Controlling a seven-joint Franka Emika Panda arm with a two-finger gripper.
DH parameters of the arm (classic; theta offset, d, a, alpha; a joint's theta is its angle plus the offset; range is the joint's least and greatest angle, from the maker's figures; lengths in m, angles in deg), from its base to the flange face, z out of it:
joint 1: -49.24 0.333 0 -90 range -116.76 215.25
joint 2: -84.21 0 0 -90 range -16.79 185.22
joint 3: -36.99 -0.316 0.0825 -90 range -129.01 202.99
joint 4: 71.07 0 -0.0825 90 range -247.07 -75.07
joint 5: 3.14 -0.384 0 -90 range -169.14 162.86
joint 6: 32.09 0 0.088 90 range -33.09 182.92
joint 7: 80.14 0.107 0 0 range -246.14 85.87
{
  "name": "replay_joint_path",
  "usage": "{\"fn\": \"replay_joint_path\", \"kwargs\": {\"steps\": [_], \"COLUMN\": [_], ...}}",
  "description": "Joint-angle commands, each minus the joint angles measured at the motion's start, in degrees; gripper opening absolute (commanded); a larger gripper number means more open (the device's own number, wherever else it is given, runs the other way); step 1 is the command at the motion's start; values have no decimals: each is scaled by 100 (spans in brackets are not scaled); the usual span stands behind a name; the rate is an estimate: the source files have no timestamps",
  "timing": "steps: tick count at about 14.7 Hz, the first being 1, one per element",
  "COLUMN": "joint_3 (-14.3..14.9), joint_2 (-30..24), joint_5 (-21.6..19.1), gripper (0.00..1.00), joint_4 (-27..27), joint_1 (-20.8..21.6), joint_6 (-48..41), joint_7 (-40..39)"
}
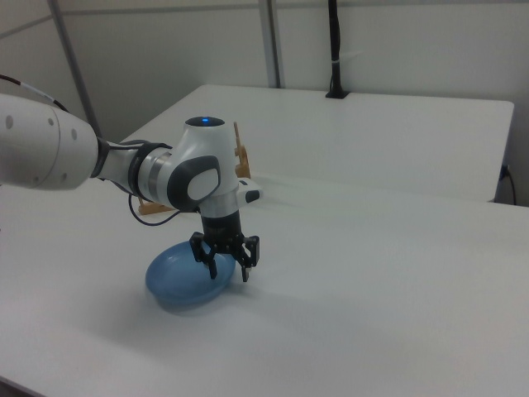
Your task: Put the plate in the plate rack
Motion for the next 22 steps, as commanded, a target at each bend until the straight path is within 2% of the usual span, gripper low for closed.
{"fn": "replay_joint_path", "kwargs": {"steps": [1, 2, 5, 11, 17, 22], "joint_3": [30, 30, 30, 13, 13, 13], "joint_2": [-40, -40, -40, -57, -294, -426], "joint_5": [108, 108, 108, 99, 90, 38], "gripper": [46, 32, 2, 0, 0, 0], "joint_4": [-158, -158, -166, -158, -61, 342], "joint_1": [68, 68, 85, 94, 51, 24], "joint_6": [197, 206, 197, 180, 109, -233], "joint_7": [182, 199, 365, 577, 542, 542]}}
